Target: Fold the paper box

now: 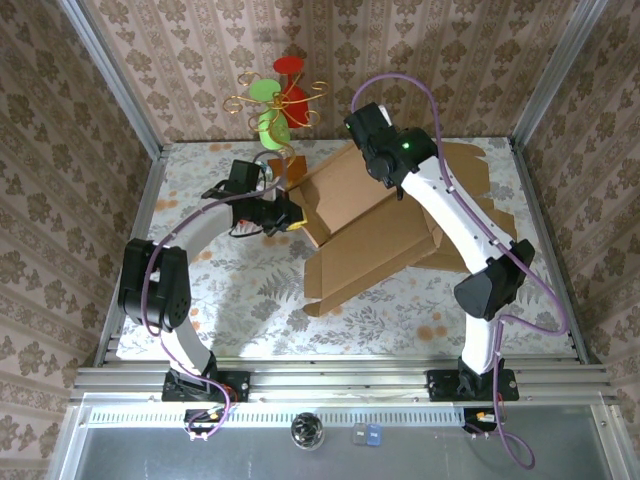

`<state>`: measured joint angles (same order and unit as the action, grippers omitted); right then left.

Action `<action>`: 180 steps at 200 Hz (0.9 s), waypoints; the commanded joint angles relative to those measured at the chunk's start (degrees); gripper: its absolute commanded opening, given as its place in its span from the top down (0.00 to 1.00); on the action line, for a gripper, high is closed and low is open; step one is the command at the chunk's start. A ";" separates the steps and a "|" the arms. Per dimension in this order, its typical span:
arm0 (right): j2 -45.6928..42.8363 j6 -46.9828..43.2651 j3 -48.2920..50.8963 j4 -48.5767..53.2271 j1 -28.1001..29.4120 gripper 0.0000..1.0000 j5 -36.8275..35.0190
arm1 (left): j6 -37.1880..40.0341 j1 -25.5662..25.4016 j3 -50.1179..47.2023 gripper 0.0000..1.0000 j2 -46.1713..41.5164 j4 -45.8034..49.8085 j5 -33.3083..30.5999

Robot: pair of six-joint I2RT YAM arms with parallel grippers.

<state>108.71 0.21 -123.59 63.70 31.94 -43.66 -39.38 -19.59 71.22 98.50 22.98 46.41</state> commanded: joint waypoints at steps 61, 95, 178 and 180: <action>3.35 4.00 -3.11 5.29 -1.27 0.90 -9.11 | 0.44 -0.10 3.51 1.00 -1.84 3.67 -1.82; 3.73 4.81 -3.62 6.06 -1.27 1.00 -11.19 | 0.44 -0.18 3.75 1.00 -1.84 4.20 -2.37; 3.10 15.84 -0.49 10.84 -0.35 1.00 -4.29 | -3.58 -0.69 2.80 1.00 -3.20 6.04 -11.25; 2.98 16.26 -0.15 10.90 -0.31 1.00 -3.84 | -3.73 -0.70 2.61 1.00 -3.22 5.96 -11.54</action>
<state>112.14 9.34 -125.49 70.65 31.99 -48.38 -40.14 -20.60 74.28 98.06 27.27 40.77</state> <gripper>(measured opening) 0.066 0.060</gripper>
